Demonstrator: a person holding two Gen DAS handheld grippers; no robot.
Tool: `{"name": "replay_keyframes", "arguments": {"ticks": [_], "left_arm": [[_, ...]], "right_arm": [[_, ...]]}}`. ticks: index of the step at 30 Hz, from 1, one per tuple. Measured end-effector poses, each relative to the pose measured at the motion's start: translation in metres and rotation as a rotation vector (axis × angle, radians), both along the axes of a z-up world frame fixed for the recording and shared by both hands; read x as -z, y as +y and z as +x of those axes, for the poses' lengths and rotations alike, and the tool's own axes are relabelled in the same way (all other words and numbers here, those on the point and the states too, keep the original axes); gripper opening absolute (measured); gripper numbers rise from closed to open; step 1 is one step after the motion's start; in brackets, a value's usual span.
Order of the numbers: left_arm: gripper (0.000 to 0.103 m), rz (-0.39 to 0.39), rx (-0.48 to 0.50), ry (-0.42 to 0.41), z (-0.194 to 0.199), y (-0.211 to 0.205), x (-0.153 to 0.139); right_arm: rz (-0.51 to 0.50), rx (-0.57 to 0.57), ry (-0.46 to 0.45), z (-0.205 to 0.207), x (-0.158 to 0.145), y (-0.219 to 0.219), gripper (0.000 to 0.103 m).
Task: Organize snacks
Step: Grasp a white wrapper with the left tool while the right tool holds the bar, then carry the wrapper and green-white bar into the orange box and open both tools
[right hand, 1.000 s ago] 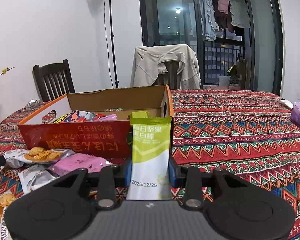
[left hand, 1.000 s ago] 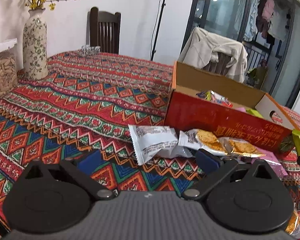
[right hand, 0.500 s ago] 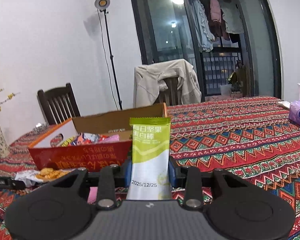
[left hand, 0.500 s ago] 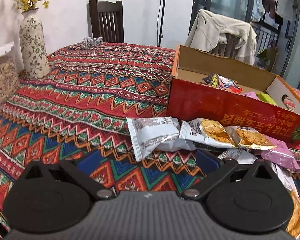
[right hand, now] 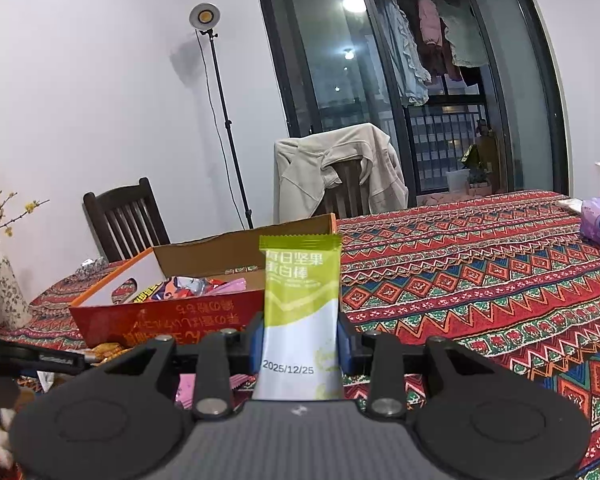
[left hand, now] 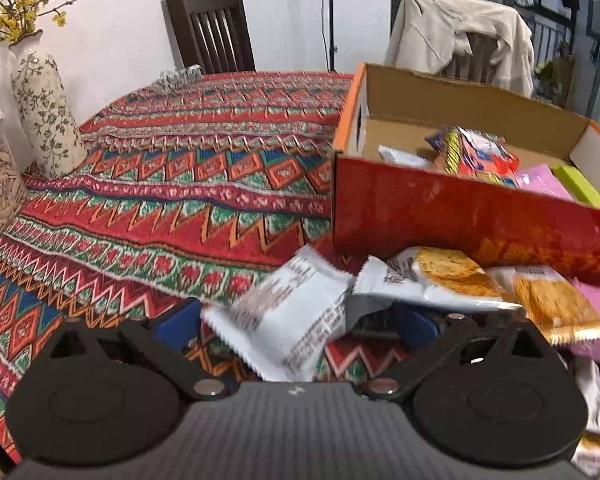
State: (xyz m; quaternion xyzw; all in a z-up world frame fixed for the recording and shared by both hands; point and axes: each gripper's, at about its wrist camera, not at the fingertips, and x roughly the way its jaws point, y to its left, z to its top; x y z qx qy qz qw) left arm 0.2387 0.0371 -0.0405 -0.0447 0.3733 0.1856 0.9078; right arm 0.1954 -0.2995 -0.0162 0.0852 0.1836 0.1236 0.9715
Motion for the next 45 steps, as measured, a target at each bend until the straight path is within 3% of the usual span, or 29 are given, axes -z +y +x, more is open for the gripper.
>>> {"name": "replay_keyframes", "arguments": {"ticks": [3,8,10,21,29,40,45], "left_arm": [[0.099,-0.035,-0.012,-0.039,-0.003,0.007,0.003],[0.063,-0.014,0.058,-0.071,-0.007,0.004,-0.001],[0.059,-0.006,0.076,-0.079,-0.008,0.001,-0.002],[0.058,0.011,0.092,-0.087,-0.01,-0.002,0.0],[0.058,0.069,0.064,-0.09,-0.019,-0.008,-0.005],[0.058,0.047,0.002,-0.212,-0.09,0.012,-0.036],[0.058,0.041,0.028,-0.304,-0.116,0.011,-0.059]], "right_arm": [[0.006,-0.011,0.008,0.0,0.001,-0.001,0.034],[-0.009,-0.025,0.011,0.0,0.002,0.003,0.035],[-0.007,-0.018,0.013,0.001,0.002,0.003,0.035],[0.013,-0.015,0.056,0.011,0.008,0.002,0.035],[0.065,0.001,0.061,0.016,0.011,-0.006,0.035],[0.012,-0.013,-0.017,-0.004,0.003,0.002,0.035],[-0.017,-0.048,-0.012,-0.016,-0.003,0.016,0.035]]}}
